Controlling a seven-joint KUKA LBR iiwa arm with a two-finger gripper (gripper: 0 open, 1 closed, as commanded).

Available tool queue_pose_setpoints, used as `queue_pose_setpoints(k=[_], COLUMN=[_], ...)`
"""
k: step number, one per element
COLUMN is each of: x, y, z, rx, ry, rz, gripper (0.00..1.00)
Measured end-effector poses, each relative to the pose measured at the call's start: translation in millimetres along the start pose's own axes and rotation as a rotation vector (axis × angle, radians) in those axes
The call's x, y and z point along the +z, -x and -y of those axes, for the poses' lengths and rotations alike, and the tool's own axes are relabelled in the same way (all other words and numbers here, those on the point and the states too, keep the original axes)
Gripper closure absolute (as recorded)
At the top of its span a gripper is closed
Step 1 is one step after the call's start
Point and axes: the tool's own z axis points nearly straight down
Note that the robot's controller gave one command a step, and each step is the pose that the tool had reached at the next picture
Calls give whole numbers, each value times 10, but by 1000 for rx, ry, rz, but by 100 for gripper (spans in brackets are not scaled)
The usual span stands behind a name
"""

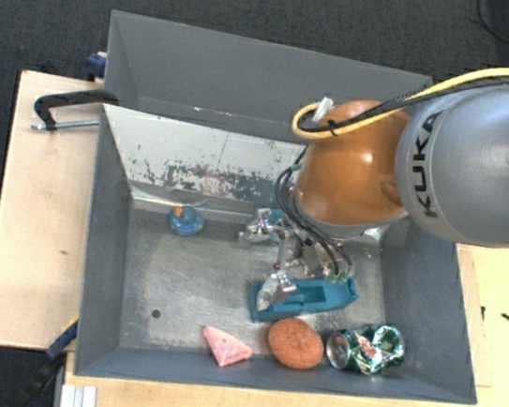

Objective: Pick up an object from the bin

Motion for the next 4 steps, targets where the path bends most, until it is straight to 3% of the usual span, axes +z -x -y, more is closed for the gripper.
queue_pose_setpoints(k=[1, 2, 3, 4], x=[199, 628, 628, -689], y=[-162, -370, -370, -343], z=[210, 691, 691, 859], rx=[-70, -316, -317, -286], ry=[1, 9, 9, 0], rz=[1, -6, -6, 0], gripper=[0, 100, 100, 100])
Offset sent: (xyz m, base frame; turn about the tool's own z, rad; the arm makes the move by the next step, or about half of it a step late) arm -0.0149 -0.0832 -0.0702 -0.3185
